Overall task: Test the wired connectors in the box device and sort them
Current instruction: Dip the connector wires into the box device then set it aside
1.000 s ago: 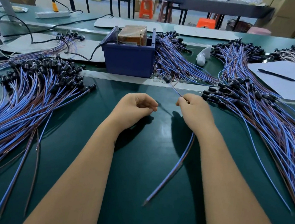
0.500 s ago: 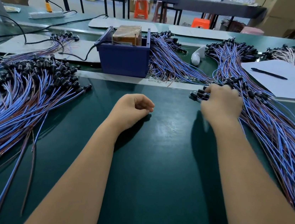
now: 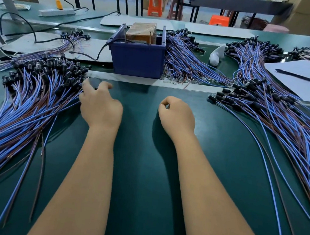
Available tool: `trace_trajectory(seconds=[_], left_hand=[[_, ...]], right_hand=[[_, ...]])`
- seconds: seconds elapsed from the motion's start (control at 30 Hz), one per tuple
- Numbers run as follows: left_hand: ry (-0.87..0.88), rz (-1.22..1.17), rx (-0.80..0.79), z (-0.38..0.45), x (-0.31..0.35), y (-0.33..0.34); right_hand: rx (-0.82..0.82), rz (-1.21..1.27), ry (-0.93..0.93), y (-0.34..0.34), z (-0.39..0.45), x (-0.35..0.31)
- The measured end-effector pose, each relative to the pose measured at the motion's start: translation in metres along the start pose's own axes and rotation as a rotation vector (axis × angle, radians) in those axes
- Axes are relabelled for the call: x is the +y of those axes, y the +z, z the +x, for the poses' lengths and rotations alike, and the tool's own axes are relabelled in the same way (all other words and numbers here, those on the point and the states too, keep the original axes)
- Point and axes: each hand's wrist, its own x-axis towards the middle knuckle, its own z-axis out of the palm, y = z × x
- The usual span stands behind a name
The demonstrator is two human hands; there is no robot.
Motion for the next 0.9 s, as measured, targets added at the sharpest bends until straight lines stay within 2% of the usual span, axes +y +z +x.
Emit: trace_trajectory(seconds=[0.07,0.13,0.27,0.4,0.57,0.73,0.9], left_hand=[[-0.063,0.079,-0.066,0.004,-0.004,-0.001],[-0.054,0.118,-0.092,0.004,-0.005,-0.001],[-0.023,0.132,-0.094,0.004,-0.005,0.0],[-0.052,0.108,-0.031,0.001,-0.004,-0.002],[-0.08,0.216,-0.112,0.005,-0.008,-0.003],[-0.04,0.083,-0.053,0.006,-0.007,-0.001],[0.02,0.029,-0.035,0.006,-0.007,0.004]], right_hand=[[0.002,0.031,-0.013,-0.001,-0.002,0.002],[-0.006,0.057,-0.032,-0.001,-0.004,0.003],[-0.038,0.081,-0.068,-0.003,-0.005,0.005],[-0.056,0.05,-0.079,-0.003,-0.006,0.004],[-0.04,-0.023,-0.027,0.0,-0.003,-0.001],[-0.018,-0.126,-0.024,0.004,-0.003,-0.007],[-0.049,-0.05,-0.025,-0.001,-0.006,-0.004]])
